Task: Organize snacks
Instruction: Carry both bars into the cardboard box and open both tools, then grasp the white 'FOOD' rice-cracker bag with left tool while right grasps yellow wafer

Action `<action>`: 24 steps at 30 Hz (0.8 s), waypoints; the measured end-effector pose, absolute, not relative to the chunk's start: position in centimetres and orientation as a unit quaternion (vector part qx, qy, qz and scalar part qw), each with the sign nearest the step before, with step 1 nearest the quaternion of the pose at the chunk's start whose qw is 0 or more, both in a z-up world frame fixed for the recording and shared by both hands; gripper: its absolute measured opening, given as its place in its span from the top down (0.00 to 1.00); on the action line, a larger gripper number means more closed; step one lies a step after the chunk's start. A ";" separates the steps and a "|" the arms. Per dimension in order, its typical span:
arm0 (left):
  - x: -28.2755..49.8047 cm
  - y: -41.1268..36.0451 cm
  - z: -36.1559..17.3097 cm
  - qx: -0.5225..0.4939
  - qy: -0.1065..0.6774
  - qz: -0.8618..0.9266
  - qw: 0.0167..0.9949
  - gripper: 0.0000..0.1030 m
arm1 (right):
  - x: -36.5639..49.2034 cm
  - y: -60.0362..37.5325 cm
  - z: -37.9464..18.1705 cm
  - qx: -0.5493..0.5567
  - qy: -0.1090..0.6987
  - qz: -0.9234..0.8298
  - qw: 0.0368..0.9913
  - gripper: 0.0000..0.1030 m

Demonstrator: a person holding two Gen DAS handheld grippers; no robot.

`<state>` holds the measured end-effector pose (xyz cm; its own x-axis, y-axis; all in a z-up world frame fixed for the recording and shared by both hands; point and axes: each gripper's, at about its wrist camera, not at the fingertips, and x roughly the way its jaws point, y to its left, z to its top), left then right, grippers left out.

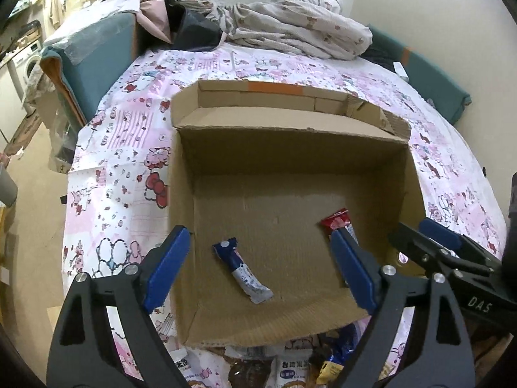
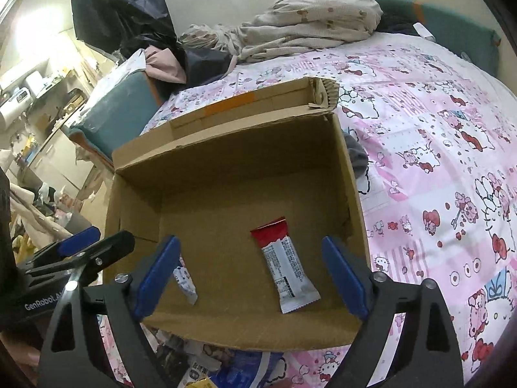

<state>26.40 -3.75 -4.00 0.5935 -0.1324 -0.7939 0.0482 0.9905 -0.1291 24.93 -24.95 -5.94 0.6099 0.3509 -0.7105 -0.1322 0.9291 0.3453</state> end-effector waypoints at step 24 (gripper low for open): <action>19.3 1.4 -1.1 -0.073 0.432 0.010 0.899 0.00 | 16.8 -27.4 -2.8 0.147 0.414 0.135 0.888 0.01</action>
